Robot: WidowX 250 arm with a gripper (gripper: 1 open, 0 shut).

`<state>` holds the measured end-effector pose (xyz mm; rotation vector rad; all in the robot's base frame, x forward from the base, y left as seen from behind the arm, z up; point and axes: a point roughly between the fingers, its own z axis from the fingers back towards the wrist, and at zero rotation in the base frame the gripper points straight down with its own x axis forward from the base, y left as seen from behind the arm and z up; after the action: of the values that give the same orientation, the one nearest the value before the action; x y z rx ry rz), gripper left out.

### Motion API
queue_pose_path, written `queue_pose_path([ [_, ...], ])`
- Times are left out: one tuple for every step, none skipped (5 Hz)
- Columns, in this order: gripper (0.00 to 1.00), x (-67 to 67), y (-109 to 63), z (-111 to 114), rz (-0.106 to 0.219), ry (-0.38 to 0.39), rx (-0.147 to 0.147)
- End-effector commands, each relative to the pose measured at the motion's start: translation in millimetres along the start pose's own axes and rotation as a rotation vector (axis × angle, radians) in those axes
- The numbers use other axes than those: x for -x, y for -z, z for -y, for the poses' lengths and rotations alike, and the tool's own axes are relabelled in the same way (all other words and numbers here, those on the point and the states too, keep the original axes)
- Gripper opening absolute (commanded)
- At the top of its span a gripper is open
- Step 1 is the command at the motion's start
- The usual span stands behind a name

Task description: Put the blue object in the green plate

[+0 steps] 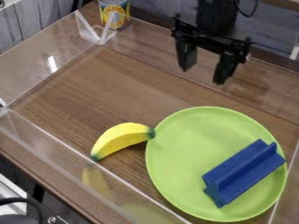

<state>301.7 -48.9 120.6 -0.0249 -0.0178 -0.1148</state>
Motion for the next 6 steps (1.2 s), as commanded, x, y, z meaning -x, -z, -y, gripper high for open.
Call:
queue_pose_path([
  [1.0, 2.0, -14.1, 5, 0.032, 0.049, 0.005],
  [1.0, 5.7, -14.3, 5, 0.019, 0.084, 0.009],
  [1.0, 8.4, -15.1, 9, 0.005, 0.08, 0.012],
  [1.0, 11.2, -15.8, 13, -0.008, 0.074, 0.015],
  [1.0, 9.2, -15.6, 23, -0.023, 0.108, 0.019],
  [1.0, 11.9, -16.0, 42, -0.027, 0.168, 0.024],
])
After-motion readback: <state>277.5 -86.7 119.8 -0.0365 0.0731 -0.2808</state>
